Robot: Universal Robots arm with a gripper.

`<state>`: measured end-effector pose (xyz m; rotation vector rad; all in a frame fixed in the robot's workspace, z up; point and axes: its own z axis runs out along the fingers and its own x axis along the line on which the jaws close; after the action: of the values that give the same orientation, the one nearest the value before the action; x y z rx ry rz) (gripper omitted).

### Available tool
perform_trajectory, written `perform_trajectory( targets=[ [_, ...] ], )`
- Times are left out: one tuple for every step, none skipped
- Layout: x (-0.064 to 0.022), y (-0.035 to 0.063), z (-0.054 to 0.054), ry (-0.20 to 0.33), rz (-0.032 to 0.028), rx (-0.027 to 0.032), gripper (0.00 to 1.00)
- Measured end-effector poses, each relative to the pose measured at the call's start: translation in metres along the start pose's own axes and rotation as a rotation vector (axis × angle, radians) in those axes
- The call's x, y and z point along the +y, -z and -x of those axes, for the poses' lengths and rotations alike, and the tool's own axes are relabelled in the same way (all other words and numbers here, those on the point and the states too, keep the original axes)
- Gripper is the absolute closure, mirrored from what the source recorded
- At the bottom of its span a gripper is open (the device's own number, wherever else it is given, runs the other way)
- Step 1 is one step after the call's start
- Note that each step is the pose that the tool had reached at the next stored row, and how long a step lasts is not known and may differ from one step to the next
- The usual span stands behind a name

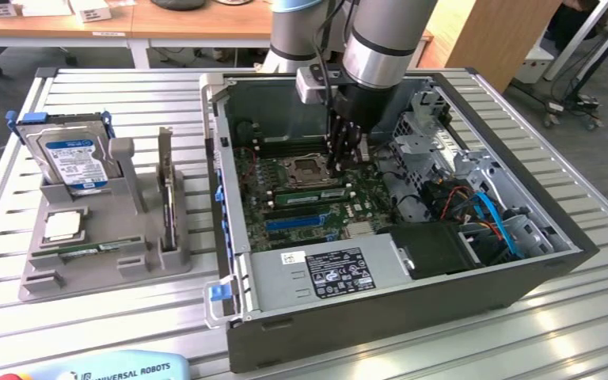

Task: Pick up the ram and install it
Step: 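Press down the ram until it locks into place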

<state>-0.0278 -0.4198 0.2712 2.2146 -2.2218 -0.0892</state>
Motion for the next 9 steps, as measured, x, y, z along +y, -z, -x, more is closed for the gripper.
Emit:
perform_trajectory(
  targets=[
    [0.0,0.0,0.0,0.0,0.0,0.0,0.75],
    [0.0,0.0,0.0,0.0,0.0,-0.0001,0.75],
    [0.0,0.0,0.0,0.0,0.0,0.0,0.75],
    [0.0,0.0,0.0,0.0,0.0,-0.0001,0.75],
    [0.0,0.0,0.0,0.0,0.0,0.0,0.83],
    [0.0,0.0,0.0,0.0,0.0,0.0,0.83],
    [0.0,0.0,0.0,0.0,0.0,0.0,0.89],
    [0.0,0.0,0.0,0.0,0.0,-0.0001,0.9],
    [0.0,0.0,0.0,0.0,0.0,0.0,0.9]
  ],
)
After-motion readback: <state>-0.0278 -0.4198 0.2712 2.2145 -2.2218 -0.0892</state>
